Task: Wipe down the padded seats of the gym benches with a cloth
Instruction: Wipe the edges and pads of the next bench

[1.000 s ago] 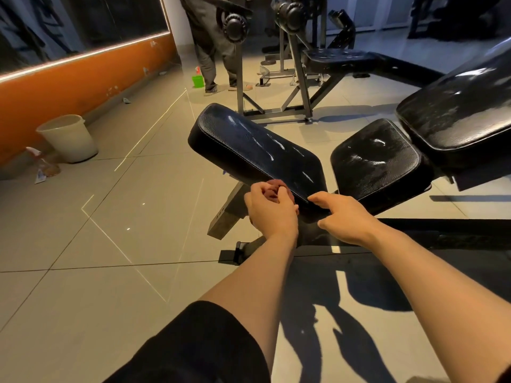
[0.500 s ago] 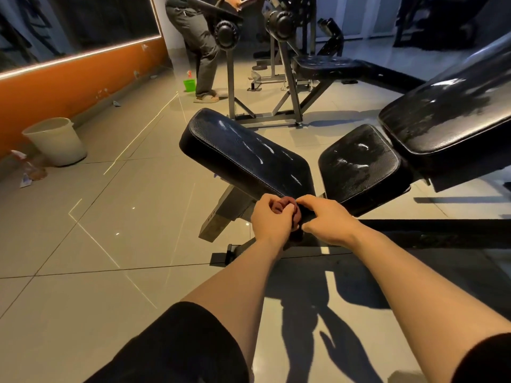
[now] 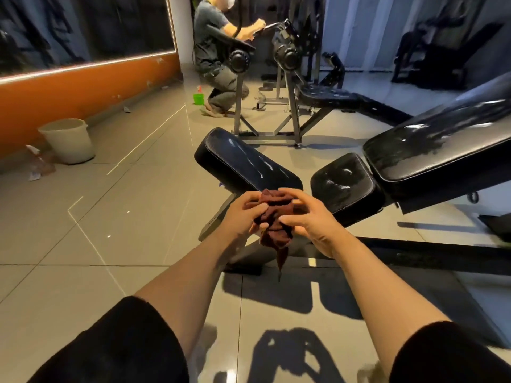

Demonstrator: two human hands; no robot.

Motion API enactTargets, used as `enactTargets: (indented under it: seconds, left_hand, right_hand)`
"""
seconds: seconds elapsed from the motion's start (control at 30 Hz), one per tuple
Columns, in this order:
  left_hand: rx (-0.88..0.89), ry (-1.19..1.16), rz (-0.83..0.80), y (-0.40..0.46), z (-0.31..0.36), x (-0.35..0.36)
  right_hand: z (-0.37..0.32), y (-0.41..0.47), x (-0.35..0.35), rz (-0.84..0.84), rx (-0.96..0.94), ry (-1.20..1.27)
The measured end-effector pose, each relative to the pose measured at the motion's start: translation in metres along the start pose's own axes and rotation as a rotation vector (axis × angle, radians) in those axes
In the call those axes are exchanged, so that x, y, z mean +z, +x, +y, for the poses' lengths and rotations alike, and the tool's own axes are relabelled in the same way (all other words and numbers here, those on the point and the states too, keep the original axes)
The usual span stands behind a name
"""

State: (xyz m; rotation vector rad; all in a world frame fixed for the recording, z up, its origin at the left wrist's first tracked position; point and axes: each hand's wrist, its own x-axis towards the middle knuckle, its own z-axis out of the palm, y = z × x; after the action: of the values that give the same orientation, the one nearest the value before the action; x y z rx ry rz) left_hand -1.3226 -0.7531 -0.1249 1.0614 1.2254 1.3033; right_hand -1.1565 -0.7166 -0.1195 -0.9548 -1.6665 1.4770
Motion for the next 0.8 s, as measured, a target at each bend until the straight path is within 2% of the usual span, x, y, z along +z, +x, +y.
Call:
enactTargets:
  seconds: [0.1,0.27,0.33,0.4,0.43,0.5,0.57,0.63,0.8]
  left_hand:
    - [0.015,0.021,0.003,0.0,-0.015,-0.012]
    - [0.048,0.336,0.061,0.024,-0.027,-0.038]
    - [0.078,0.481,0.218,0.033,-0.03,-0.047]
    - [0.133,0.652,0.407,0.04,-0.031,-0.056]
    - [0.174,0.713,0.464,0.041,-0.031,-0.06]
    - [0.287,0.838,0.464,0.043,-0.032,-0.066]
    - [0.382,0.994,0.375,0.044,-0.036,-0.072]
    - [0.433,1.131,0.289,0.045,-0.041,-0.079]
    - [0.445,1.319,0.169,0.05,-0.054,-0.092]
  right_hand:
    - [0.008,0.005,0.014,-0.014,-0.013,-0.197]
    - [0.033,0.025,0.039,0.221,-0.011,-0.436]
    - [0.033,0.032,0.049,0.384,-0.14,-0.522]
    - [0.029,0.041,0.057,0.588,-0.363,-0.704]
    - [0.028,0.048,0.059,0.682,-0.489,-0.847]
    - [0.03,0.062,0.06,0.787,-0.738,-1.104]
    - [0.039,0.079,0.061,0.786,-0.922,-1.256]
    - [0.052,0.095,0.063,0.736,-1.012,-1.351]
    - [0.073,0.112,0.059,0.577,-0.998,-1.56]
